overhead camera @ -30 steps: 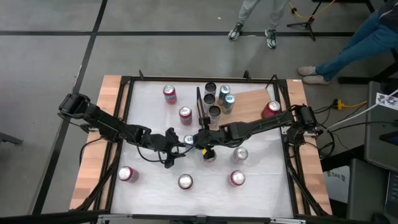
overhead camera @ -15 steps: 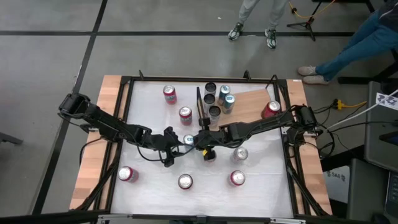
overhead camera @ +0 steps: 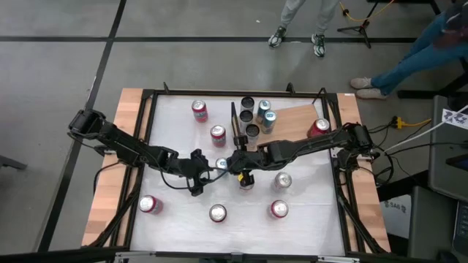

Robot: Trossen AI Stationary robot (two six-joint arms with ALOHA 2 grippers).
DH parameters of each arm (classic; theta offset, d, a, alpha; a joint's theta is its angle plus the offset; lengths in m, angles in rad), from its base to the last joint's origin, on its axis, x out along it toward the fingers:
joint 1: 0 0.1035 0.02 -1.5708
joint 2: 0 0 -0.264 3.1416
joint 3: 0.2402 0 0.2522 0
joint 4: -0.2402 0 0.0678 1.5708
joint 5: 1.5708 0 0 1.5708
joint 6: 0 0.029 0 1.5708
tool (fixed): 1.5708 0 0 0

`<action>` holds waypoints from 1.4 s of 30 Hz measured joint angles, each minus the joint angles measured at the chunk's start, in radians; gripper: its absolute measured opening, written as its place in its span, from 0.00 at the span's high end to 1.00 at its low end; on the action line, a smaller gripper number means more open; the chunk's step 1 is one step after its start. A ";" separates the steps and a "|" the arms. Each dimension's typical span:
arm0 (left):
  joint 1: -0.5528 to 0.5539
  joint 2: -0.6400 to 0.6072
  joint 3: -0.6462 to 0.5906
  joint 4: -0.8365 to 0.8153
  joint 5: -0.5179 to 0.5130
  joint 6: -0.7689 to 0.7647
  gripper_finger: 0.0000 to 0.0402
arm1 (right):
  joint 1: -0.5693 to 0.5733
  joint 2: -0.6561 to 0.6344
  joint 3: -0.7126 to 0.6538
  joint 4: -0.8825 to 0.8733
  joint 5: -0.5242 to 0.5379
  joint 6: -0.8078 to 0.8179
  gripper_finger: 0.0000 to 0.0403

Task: Place canned beverage on shelf
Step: Put the blue white soda can on the shelf aligned with the other blue white soda cans

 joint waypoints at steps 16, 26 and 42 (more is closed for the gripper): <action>0.000 0.000 0.000 -0.007 -0.005 0.000 0.47 | 0.000 0.000 0.034 -0.027 0.001 0.000 0.76; 0.000 0.000 0.000 -0.007 -0.005 0.000 0.47 | 0.000 0.000 0.034 0.044 0.070 0.036 0.33; 0.000 0.000 0.000 -0.007 -0.006 -0.001 0.47 | 0.000 0.000 0.033 0.123 -0.109 0.130 0.14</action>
